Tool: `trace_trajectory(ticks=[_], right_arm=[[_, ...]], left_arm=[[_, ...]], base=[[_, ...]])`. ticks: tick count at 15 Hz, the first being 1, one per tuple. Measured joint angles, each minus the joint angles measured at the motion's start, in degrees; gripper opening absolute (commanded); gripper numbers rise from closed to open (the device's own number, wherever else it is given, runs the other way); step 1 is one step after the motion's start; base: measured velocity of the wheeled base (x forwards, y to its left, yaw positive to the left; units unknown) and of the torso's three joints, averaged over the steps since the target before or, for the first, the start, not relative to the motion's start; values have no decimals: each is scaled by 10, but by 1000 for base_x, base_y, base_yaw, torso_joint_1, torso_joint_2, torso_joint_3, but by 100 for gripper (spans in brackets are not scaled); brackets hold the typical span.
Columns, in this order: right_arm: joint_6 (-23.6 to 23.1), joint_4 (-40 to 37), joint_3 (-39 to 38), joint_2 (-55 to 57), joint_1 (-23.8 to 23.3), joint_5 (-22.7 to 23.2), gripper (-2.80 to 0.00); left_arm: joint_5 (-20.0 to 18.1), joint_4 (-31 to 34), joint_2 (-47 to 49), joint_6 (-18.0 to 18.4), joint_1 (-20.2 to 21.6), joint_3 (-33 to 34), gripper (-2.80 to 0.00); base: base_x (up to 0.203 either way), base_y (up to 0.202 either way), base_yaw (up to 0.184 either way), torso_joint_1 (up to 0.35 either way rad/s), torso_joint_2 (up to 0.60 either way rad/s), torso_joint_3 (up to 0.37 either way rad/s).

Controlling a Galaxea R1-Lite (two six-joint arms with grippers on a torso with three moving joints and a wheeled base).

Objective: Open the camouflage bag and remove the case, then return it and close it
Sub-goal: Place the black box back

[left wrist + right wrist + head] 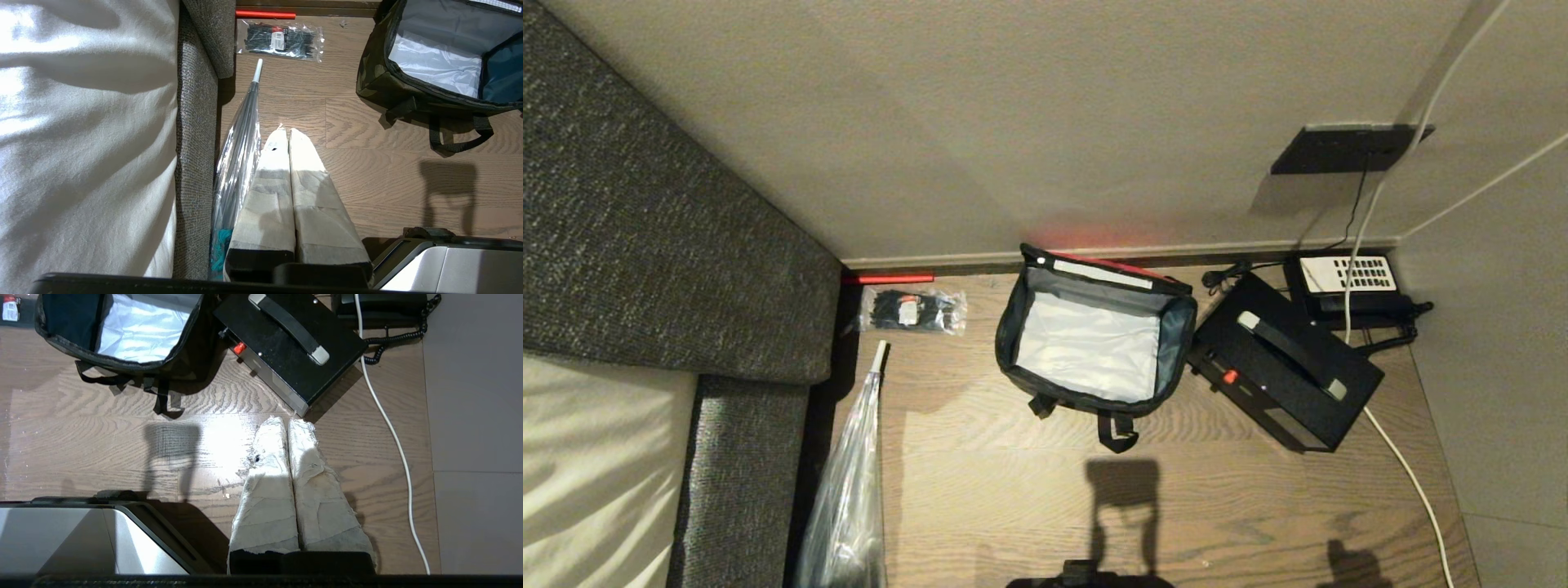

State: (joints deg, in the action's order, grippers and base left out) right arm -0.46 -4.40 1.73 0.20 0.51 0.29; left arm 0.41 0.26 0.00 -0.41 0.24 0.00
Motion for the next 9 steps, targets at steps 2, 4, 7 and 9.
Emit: trace_trajectory(ticks=[2,4,7,9], right_arm=[[0,-1,0,-4,0,0,-280],[0,-1,0,-4,0,0,-280],[0,-1,0,-5,0,0,-280],[0,-1,0,-5,0,0,-280]], left_arm=[[0,0,0,0,0,0,-280],[0,0,0,0,0,0,-280],[0,0,0,0,0,0,-280],[0,0,0,0,0,0,-280]], base=[[0,0,0,0,0,0],[0,0,0,0,0,0],[0,0,0,0,0,0],[0,0,0,0,0,0]])
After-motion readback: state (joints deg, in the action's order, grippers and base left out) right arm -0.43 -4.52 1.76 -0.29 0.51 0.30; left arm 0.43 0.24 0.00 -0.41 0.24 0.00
